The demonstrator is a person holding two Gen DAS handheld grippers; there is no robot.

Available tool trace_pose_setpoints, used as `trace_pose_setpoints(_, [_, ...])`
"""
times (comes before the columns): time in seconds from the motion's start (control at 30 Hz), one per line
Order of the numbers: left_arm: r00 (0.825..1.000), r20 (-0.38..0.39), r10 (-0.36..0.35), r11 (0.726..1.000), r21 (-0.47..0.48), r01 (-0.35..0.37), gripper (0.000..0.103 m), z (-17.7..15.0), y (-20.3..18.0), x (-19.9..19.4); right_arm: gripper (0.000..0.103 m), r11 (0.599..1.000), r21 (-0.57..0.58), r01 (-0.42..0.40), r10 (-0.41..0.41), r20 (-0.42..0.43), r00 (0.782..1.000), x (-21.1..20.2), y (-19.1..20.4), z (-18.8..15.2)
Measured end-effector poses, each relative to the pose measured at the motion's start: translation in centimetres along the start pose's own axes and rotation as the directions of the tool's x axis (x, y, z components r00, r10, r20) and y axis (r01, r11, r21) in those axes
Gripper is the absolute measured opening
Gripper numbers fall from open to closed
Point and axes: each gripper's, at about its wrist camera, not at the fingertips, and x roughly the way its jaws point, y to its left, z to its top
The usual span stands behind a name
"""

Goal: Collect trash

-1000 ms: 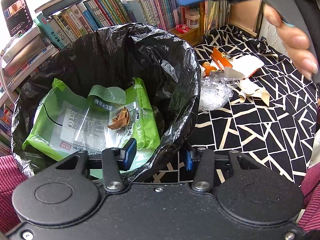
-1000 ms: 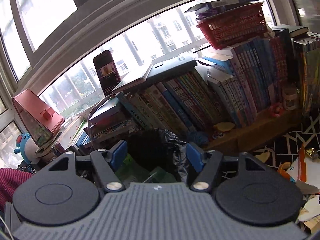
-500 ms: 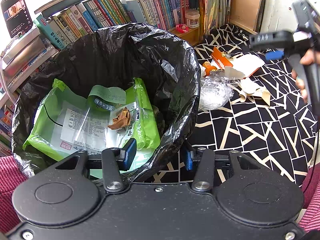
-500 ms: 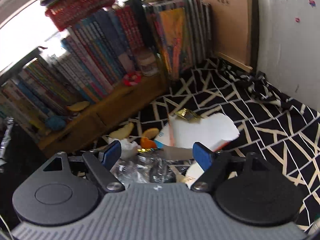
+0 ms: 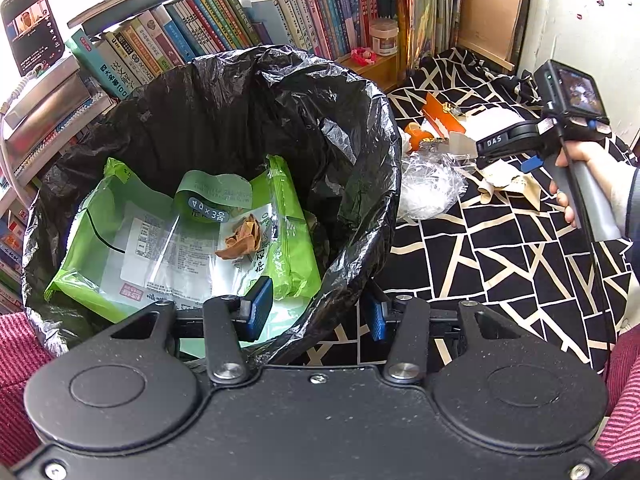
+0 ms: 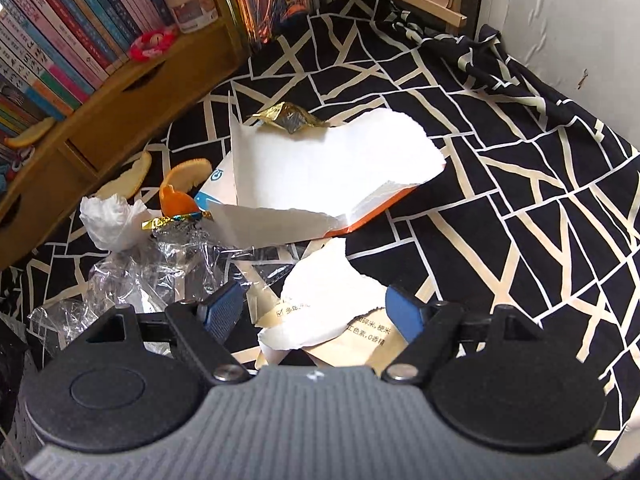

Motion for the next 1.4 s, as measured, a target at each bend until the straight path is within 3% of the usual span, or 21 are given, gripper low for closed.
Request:
trace_pose_setpoints(0.3, [1.0,0.0,0.001,1.0,0.001,-0.001,0.046,0.0,0.0,0.1,0.084,1.0,0.006,-0.012,0.012,-0.049,0.999,2.6,0.3,-0.3])
trace_pose_setpoints(0.47, [1.0,0.0,0.0,1.0,0.001,0.0,0.047,0.0,0.0,0.1,0.047,0.998,0.027,-0.06,0.061,-0.031,0.998,1.6,0.0,0.3])
trace_pose_setpoints(0.5, [1.0,0.0,0.0,1.0,0.001,0.0,0.047,-0.1,0.0,0.1,0.032,0.997,0.044,-0.067,0.068,-0.031,0.997,1.4,0.0,0.5])
trace_pose_setpoints(0.53, [1.0,0.0,0.0,1.0,0.001,0.0,0.047,-0.1,0.0,0.1,0.026,0.996,0.057,-0.068,0.07,-0.032,0.997,1.2,0.0,0.6])
trace_pose_setpoints(0.8, [1.0,0.0,0.0,1.0,0.001,0.0,0.047,-0.1,0.0,0.1,0.009,0.986,0.108,-0.127,0.123,0.044,0.991,-1.6,0.5,1.7])
trace_pose_setpoints(1.03, [1.0,-0.001,0.0,1.0,0.0,0.0,0.047,-0.1,0.0,0.1,0.004,0.953,0.138,-0.271,0.246,0.172,0.954,-6.2,1.5,3.1])
trace_pose_setpoints(1.1, [1.0,0.0,0.0,1.0,0.001,0.0,0.047,-0.1,0.0,0.1,0.004,0.933,0.118,-0.341,0.314,0.202,0.928,-7.9,2.4,3.3])
trace_pose_setpoints(1.2, [1.0,-0.001,0.001,1.0,0.001,-0.001,0.047,0.0,0.0,0.2,0.004,0.88,0.045,-0.474,0.45,0.242,0.86,-11.0,4.2,3.3])
trace_pose_setpoints(1.27, [1.0,0.0,0.001,1.0,0.001,-0.001,0.047,0.0,0.0,0.2,0.004,0.829,-0.024,-0.558,0.545,0.25,0.8,-13.1,5.7,3.0])
trace_pose_setpoints(1.33, [1.0,-0.001,0.001,1.0,0.001,-0.001,0.047,0.0,0.0,0.2,0.004,0.752,-0.109,-0.651,0.655,0.236,0.717,-15.2,7.5,2.5])
trace_pose_setpoints(1.4, [1.0,-0.001,0.001,1.0,0.001,-0.001,0.047,0.0,0.0,0.2,0.004,0.685,-0.199,-0.701,0.728,0.204,0.654,-17.0,9.6,1.7])
